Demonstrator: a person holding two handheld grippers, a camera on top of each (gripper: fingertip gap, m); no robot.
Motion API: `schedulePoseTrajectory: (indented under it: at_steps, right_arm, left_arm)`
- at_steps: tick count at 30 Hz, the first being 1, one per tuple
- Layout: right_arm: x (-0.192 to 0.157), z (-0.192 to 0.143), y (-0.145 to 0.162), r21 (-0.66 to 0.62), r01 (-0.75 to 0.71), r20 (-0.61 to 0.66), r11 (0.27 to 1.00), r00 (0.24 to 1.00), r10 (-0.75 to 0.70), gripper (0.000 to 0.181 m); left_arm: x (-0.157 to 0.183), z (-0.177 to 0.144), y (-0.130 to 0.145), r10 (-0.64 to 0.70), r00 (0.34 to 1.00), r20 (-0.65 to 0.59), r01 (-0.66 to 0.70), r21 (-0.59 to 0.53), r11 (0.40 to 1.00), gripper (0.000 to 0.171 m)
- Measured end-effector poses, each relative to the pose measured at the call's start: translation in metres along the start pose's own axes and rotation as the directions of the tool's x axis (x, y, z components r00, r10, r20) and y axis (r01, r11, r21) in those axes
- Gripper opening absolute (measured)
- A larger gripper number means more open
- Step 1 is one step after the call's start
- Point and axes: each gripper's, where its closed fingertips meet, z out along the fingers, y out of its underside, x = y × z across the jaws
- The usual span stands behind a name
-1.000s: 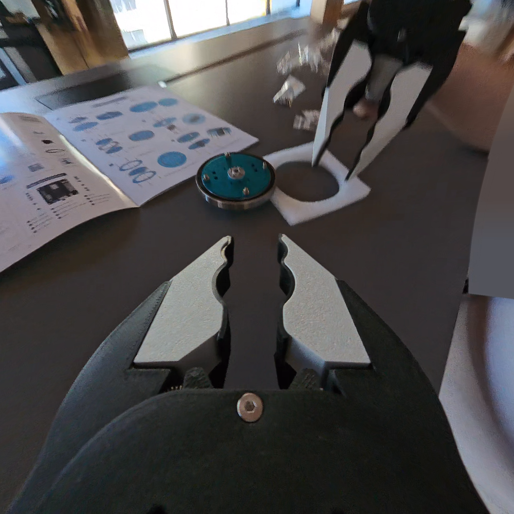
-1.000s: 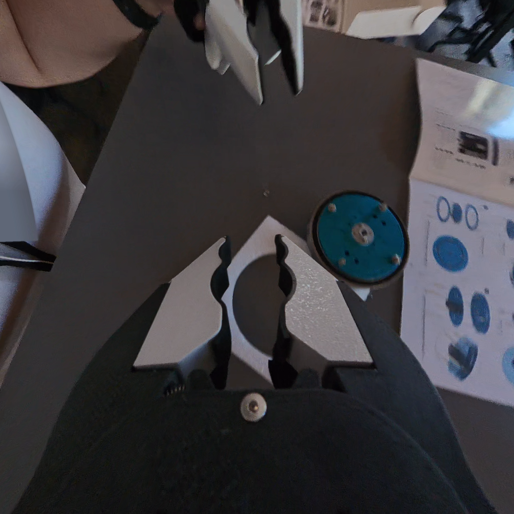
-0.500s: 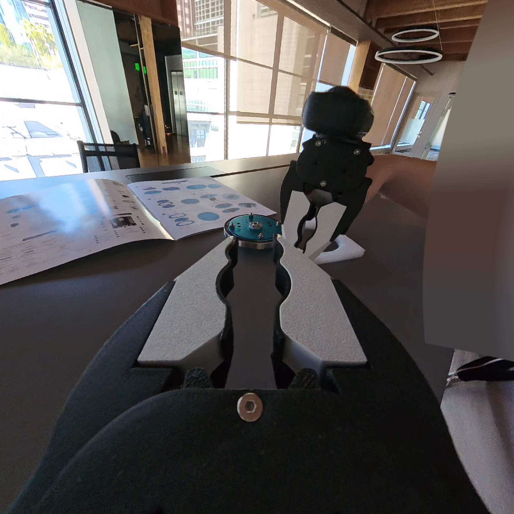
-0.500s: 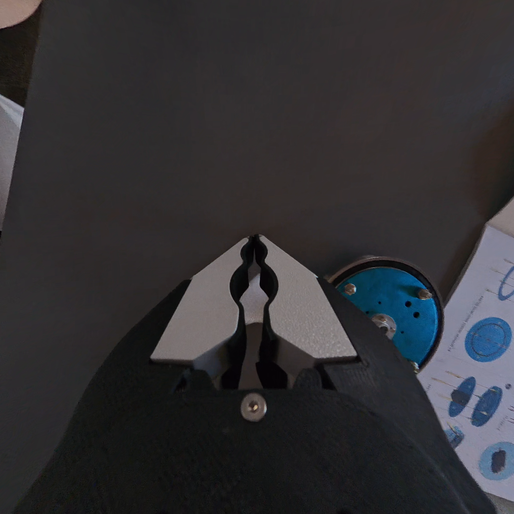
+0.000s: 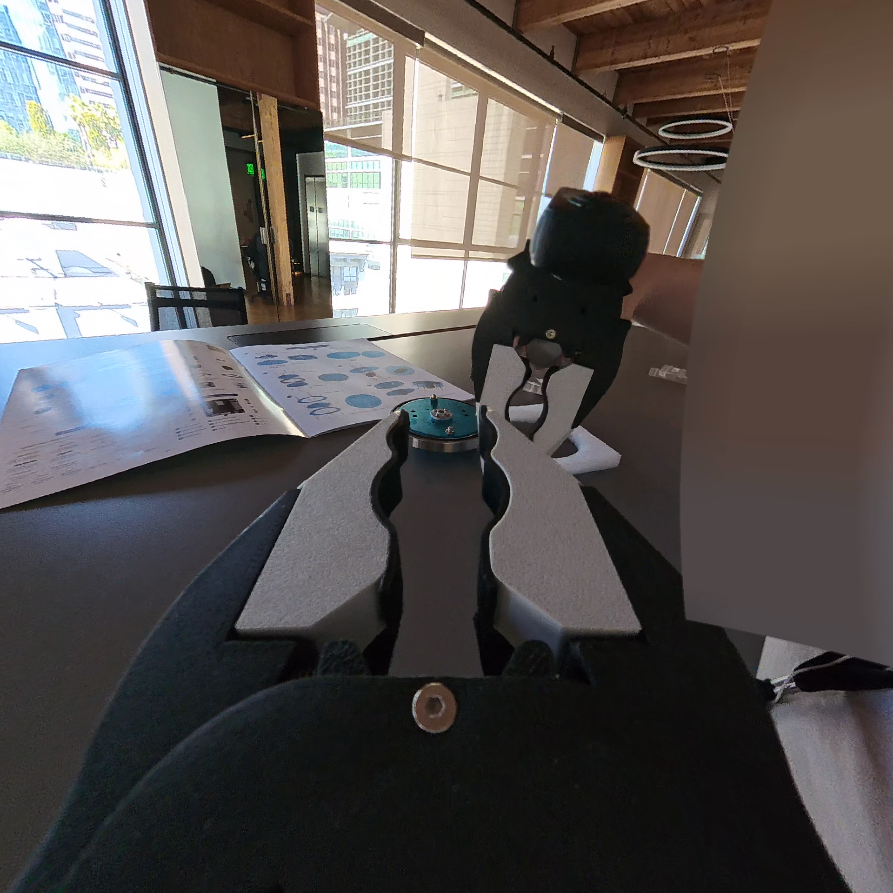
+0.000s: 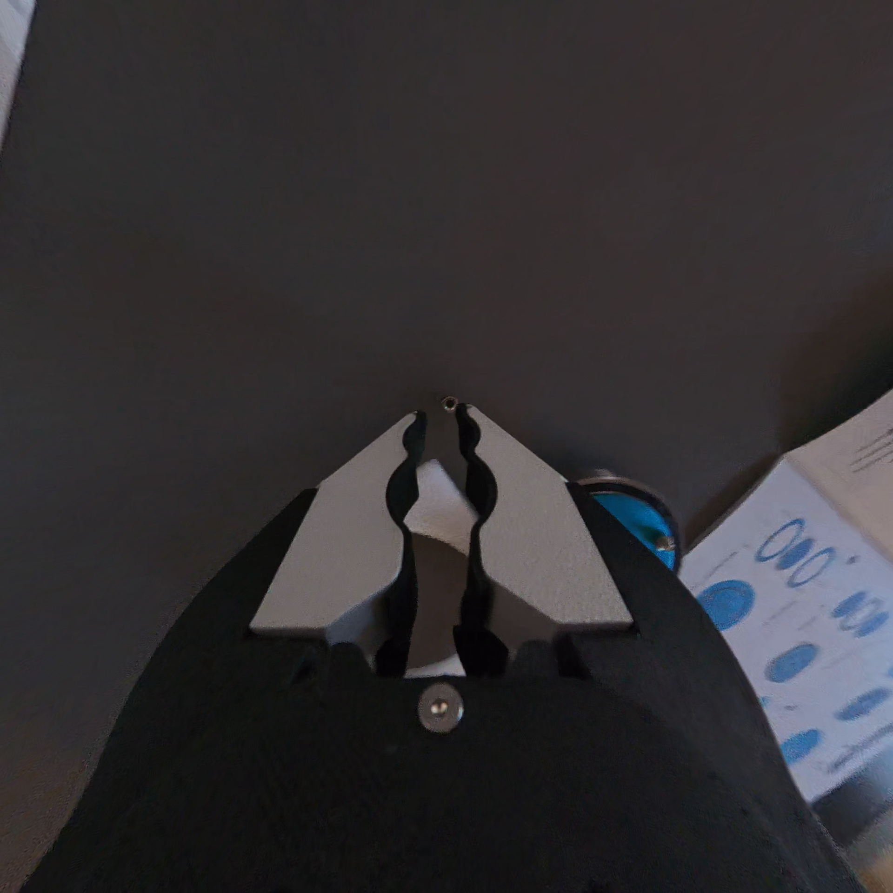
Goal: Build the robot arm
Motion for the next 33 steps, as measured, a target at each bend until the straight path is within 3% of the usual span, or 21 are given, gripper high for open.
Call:
schedulePoseTrajectory:
  at_steps: [7,18,33]
  right_arm:
    - [0.003,0.01,0.001,-0.079,0.043,0.05,0.996,0.998,-0.039,0.017]
    - [0.002,0.011,0.003,-0.088,0.021,0.066,0.996,0.998,-0.015,0.005]
    - [0.001,0.012,0.0,-0.051,0.034,0.084,0.998,0.996,-0.03,0.006]
  left_arm:
    - [-0.001,-0.003,-0.003,-0.013,1.0,0.003,0.013,0.027,1.0,0.028]
    - [-0.001,-0.003,-0.002,-0.031,1.0,-0.003,0.031,0.022,0.999,0.028]
    - [-0.004,-0.004,-0.002,-0.056,0.998,0.005,0.056,0.029,0.998,0.026]
